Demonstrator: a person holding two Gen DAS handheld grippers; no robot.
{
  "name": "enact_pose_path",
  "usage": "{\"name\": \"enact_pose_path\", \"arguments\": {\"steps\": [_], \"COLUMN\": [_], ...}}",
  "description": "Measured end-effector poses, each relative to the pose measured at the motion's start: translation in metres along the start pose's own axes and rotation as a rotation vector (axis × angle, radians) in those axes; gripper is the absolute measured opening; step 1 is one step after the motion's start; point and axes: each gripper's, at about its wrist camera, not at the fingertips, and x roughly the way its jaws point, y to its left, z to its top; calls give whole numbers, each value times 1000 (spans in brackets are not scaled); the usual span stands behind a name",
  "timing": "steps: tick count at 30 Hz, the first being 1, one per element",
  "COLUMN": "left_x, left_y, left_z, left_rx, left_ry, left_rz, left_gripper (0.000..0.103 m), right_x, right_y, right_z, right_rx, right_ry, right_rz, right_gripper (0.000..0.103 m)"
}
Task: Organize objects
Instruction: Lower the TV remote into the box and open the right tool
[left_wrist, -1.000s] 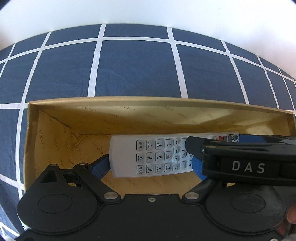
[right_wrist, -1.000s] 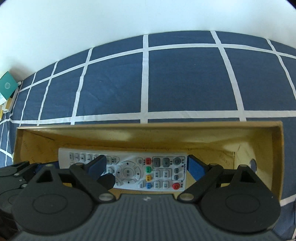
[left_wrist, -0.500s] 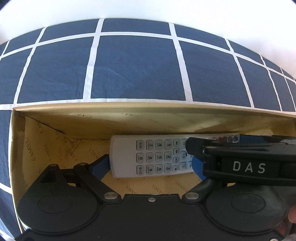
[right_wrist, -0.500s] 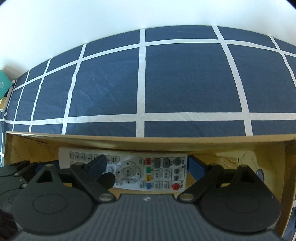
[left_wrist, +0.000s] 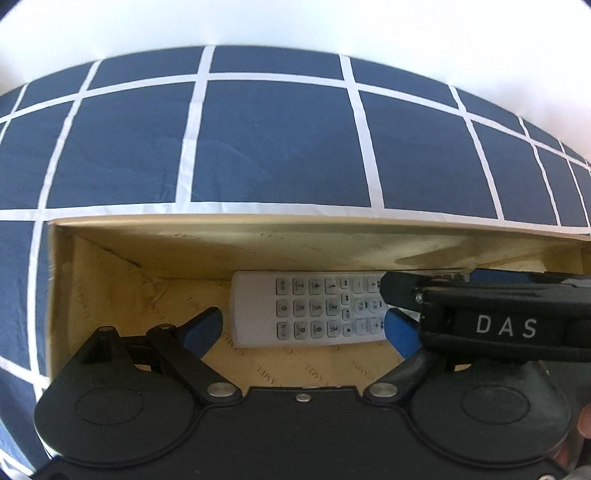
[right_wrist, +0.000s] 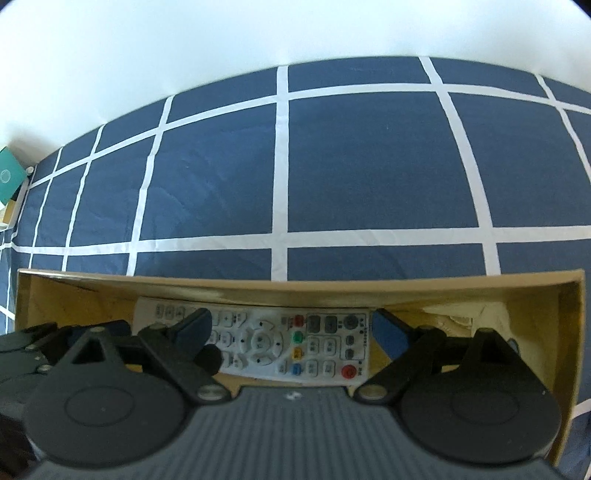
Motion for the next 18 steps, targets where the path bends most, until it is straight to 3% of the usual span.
{"name": "enact_pose_path", "arguments": {"steps": [13,18], "left_x": [-55,-84], "left_y": [-6,-11], "left_z": [-26,-43], "left_rx": [-18,-13], "left_ry": [-45,-83], "left_rz": [-8,-8], "left_gripper": [97,103], "right_x": [-63,-95], "right_y": [8,6], "right_z": [-16,-31], "right_rx": [-5,2], "right_ry": [-70,-105], "right_rz": [39,26], "right_gripper": [95,101]}}
